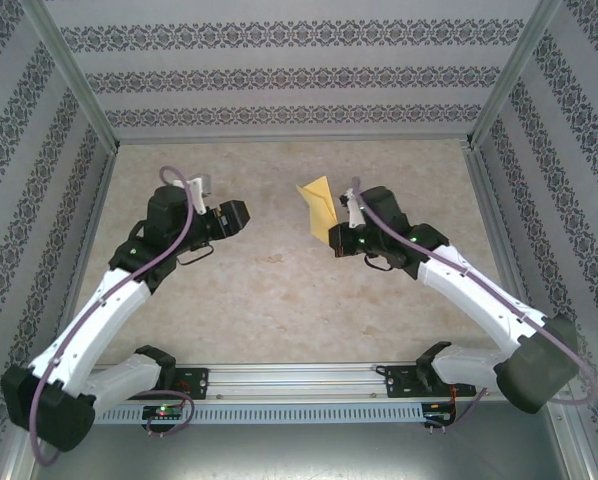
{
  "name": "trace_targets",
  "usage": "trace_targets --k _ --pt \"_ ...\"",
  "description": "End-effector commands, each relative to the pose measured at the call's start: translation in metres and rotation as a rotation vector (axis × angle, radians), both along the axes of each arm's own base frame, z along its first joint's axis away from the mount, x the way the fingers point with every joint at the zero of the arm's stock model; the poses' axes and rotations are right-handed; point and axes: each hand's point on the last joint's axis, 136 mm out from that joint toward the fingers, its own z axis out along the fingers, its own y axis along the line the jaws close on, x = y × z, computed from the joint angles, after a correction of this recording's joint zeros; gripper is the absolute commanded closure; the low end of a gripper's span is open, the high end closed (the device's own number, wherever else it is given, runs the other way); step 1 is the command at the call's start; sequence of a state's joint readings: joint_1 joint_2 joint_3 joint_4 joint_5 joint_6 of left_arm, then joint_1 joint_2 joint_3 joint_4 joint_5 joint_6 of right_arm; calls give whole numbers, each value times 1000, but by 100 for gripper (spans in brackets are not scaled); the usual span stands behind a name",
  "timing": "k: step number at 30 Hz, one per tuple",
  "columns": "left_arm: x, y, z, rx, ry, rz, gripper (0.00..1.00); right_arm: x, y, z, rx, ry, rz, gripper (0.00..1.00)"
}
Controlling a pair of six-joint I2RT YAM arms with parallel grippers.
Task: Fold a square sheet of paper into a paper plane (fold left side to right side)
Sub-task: Turn over the paper at the center of the table.
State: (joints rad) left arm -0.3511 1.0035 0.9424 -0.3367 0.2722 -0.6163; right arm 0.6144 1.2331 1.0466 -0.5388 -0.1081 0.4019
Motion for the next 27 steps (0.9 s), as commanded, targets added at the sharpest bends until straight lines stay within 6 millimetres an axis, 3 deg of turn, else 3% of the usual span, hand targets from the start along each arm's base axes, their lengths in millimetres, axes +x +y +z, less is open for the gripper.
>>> trace_targets --k 1,6,11,18,27 --pt "-13 37 -22 165 26 107 24 3 -65 -12 -616 -98 -42 100" --pt "-20 54 -17 195 1 181 23 21 -62 -2 -1117 -226 35 100" --pt "-22 59 -16 198 -7 204 22 36 -46 -22 -1461 -271 147 100" --pt "-23 58 -19 197 2 198 22 36 -22 -77 -1594 -233 288 100" --pt "-19 56 -23 196 9 193 21 2 6 -140 -1559 -105 540 97"
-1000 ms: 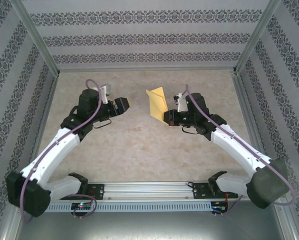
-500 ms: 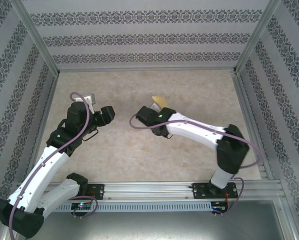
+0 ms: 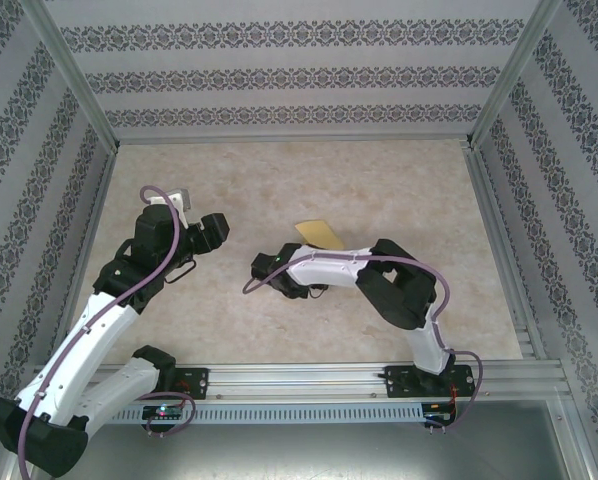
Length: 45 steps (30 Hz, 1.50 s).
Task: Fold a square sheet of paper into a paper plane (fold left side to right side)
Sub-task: Turn over the paper at the center of the table, then pick up the paper from the center of the table.
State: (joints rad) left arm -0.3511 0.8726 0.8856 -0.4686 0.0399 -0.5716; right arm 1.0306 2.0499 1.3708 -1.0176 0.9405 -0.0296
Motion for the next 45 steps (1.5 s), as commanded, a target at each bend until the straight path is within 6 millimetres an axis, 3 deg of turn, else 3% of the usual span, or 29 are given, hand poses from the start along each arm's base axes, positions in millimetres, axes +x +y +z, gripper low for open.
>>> trace_targets --k 1,5,8,14,16,21,28,34,39,45 --pt "1 6 -6 33 14 12 21 -16 12 -15 -5 102 42 94" --pt "3 2 -3 29 13 -2 21 -36 23 -24 77 203 35 76" --pt "3 1 -1 19 14 -5 21 -50 30 -19 184 257 17 60" --pt "3 -2 6 -30 -13 0 20 -86 39 -1 370 368 -15 34" --pt "4 -4 5 -44 -8 -4 19 -99 43 6 455 401 -16 18" --pt "6 -19 -6 -119 26 -47 18 -116 48 37 696 406 5 2" --pt "15 -75 -58 -361 163 -206 23 -75 29 89 1212 251 -156 2" --pt "20 -129 -99 -426 277 -307 24 -34 -3 116 1692 102 -336 2" --pt "31 -164 -124 -414 336 -368 24 -12 -27 111 1960 58 -491 2" --pt "50 -199 -154 -428 393 -417 27 -6 -38 86 2028 119 -635 2"
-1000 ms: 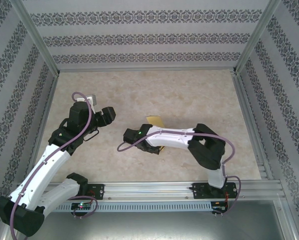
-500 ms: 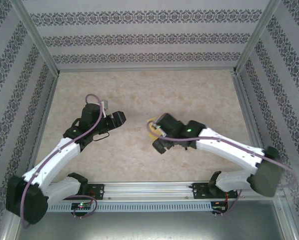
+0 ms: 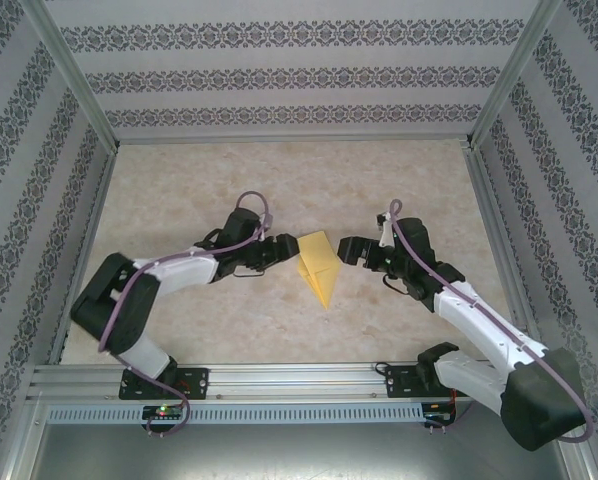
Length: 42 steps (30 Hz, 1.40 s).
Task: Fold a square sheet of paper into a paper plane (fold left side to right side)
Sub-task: Pick up the paper from the center of the table, then place the paper at the center of the table.
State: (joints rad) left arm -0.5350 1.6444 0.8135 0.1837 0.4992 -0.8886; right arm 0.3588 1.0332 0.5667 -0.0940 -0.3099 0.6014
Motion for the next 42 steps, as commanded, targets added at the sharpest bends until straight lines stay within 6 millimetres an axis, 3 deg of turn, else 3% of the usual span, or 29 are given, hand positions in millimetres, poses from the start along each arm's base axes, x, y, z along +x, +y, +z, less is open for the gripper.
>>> trace_targets --k 1,6,10,14,20,31,42 --pt "17 -29 12 -79 -51 -41 27 2 15 13 140 1 36 2" --pt "29 -47 -6 -96 -25 -71 34 -1 13 4 128 20 44 3" --pt "34 -49 -16 -78 -33 -85 49 -3 9 -2 115 36 51 4" --pt "33 -42 -18 -62 -65 -100 79 0 10 -6 114 60 86 6" --pt "23 -18 -9 -88 -116 -119 98 14 29 -9 174 89 232 22" --pt "-10 6 28 -164 -231 -238 100 48 66 -20 345 101 402 37" --pt "-17 2 41 -218 -245 -280 100 34 92 -29 471 115 519 40"
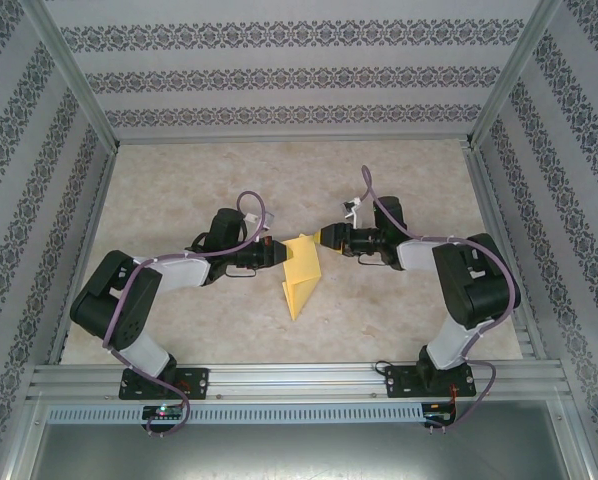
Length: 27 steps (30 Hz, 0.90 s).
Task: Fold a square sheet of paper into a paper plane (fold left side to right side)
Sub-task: Place the paper at the center of the table.
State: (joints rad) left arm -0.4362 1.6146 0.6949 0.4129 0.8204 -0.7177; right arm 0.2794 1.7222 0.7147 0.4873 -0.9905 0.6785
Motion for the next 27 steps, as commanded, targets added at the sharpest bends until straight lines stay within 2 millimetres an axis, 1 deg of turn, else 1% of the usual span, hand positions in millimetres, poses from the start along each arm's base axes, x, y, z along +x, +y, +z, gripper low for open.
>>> trace_targets --k 1,8,10,13,16,19,24,25,26,27 --pt "1 -1 17 -42 -78 -34 100 -10 12 7 65 -33 71 40" --pt "1 -3 16 -56 -72 -44 100 -15 16 -4 72 -14 90 44" --pt "0 -3 15 -55 -68 -45 100 -16 16 -5 79 -13 94 46" --pt "1 -3 12 -49 -62 -41 100 -19 16 -6 83 -13 99 52" --pt "2 -3 9 -44 -52 -40 100 -20 15 -6 86 -11 101 64" --pt "1 -3 5 -40 -45 -40 100 -22 15 -6 83 -11 101 72" --pt "2 -2 -3 -28 -32 -39 100 -20 6 -10 43 -20 64 86" --pt "1 -3 -4 -27 -28 -39 100 -19 6 -9 37 -21 61 90" --pt "2 -2 -5 -24 -27 -39 100 -19 5 -10 30 -18 57 96" --pt "1 -3 -7 -21 -23 -41 97 -19 4 -11 19 -15 52 100"
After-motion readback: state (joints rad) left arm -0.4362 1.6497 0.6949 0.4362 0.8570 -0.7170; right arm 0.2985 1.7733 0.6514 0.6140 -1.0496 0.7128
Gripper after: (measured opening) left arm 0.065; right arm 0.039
